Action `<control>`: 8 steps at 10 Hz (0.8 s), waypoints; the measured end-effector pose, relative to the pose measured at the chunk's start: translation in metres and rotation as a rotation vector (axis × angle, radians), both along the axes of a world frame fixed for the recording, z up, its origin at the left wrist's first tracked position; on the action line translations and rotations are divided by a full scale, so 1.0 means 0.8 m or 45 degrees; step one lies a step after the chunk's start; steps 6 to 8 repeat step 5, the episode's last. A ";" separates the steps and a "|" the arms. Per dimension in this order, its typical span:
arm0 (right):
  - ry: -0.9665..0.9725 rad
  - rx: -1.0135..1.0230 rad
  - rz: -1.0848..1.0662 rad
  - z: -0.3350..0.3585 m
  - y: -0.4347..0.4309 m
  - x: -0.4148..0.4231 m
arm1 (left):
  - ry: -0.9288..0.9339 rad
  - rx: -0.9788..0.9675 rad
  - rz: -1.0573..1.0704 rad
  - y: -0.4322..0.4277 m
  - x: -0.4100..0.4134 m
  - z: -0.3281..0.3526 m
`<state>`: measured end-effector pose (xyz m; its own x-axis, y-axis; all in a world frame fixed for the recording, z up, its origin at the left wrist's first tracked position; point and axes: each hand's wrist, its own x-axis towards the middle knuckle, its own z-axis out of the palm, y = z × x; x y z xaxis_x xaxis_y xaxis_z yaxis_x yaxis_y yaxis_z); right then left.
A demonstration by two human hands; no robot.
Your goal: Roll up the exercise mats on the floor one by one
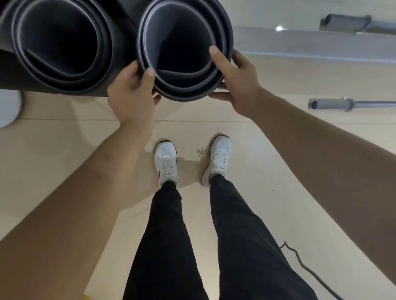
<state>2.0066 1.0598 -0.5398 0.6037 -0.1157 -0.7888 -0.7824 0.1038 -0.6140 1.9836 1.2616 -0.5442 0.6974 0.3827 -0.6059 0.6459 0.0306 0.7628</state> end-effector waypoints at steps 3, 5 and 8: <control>0.047 -0.089 -0.033 0.014 -0.009 -0.019 | 0.156 -0.024 0.051 -0.007 -0.007 0.004; 0.177 -0.124 0.038 0.072 -0.008 -0.072 | 0.238 -0.006 -0.199 0.005 -0.027 0.059; 0.177 -0.124 0.038 0.072 -0.008 -0.072 | 0.238 -0.006 -0.199 0.005 -0.027 0.059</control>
